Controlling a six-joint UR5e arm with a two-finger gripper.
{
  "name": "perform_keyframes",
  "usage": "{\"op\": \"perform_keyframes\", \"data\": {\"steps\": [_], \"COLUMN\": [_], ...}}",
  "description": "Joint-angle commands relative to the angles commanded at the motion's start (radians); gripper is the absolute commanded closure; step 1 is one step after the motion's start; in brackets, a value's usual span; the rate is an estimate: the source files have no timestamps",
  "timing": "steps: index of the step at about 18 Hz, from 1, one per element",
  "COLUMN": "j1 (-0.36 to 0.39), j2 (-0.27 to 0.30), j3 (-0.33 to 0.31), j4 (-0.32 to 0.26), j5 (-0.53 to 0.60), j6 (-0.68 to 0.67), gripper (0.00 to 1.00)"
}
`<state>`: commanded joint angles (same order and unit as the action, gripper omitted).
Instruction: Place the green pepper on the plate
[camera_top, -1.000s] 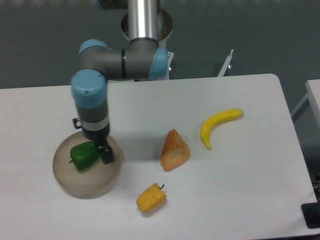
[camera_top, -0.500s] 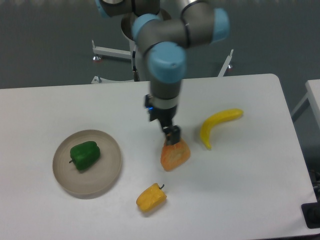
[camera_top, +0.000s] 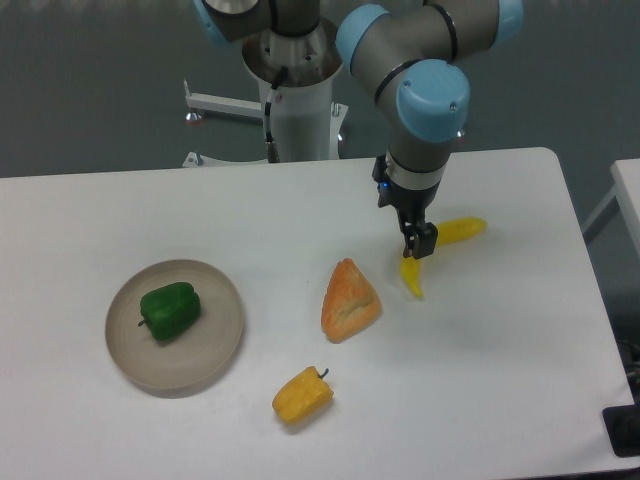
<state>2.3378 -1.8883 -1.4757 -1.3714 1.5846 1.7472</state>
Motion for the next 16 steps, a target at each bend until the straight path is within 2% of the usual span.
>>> {"op": "perform_keyframes", "data": {"steps": [4, 16], "j1": [-0.002, -0.002], "j2": [-0.002, 0.000], "j3": [-0.006, -0.006], "j4": [0.040, 0.041], "j5": [-0.003, -0.005], "j6": [-0.012, -0.011], "gripper": [0.00, 0.00]}}
